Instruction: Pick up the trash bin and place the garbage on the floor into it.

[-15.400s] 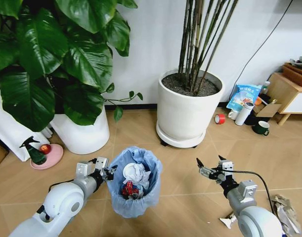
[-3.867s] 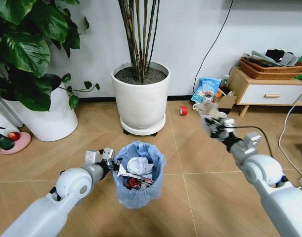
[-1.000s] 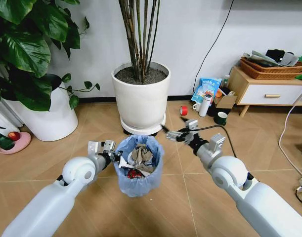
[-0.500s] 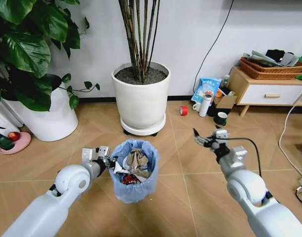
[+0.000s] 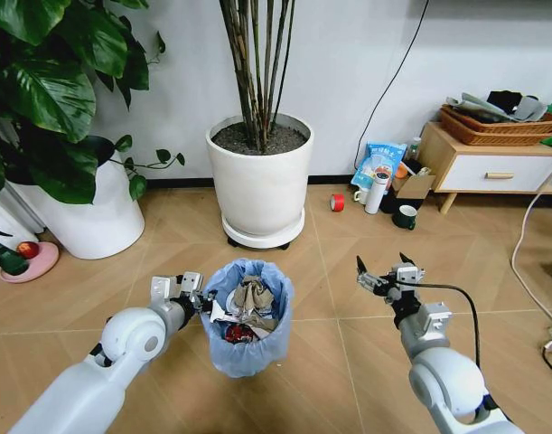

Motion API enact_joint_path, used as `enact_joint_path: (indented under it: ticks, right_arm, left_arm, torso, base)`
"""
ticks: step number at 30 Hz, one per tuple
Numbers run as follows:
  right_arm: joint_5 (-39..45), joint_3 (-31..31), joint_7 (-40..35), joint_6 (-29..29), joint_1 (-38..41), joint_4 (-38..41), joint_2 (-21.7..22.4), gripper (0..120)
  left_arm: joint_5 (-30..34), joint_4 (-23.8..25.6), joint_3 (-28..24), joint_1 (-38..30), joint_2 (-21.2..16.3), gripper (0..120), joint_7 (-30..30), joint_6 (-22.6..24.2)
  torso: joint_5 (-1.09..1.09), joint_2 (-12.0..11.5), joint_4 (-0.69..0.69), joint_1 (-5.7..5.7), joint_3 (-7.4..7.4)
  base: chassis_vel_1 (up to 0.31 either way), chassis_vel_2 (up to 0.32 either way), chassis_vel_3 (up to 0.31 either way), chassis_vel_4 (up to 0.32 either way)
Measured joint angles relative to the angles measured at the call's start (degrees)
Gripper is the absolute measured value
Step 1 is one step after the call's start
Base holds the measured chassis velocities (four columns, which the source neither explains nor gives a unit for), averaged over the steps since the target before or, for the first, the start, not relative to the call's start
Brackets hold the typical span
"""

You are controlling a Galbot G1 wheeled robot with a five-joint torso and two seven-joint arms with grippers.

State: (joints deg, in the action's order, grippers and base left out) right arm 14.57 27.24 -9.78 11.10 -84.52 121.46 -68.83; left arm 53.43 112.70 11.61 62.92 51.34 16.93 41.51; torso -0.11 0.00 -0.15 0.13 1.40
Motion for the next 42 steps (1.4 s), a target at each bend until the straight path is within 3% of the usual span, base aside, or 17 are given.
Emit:
enact_joint_path:
  ticks: [14,42]
  right_arm:
    - [-0.66,-0.14,0.56,-0.20,-2.00,1.81,0.39,100]
    - [-0.96,-0.98,1.13,-0.34,-2.35,1.43,1.55,100]
  left_arm:
    - [-0.62,1.53,1.01,1.50,-0.10,0,-0.02,-0.29]
    - [-1.95,1.22,1.50,2.50,1.15,0,-0.83,-0.73]
  torso:
    - [0.02,0.00,0.00,0.00,0.00]
    - [-0.01,-0.01,0.01,0.01,0.00]
  base:
    - [0.147,0.002,-0.144,0.003]
    - [0.254,-0.079,-0.255,0.080]
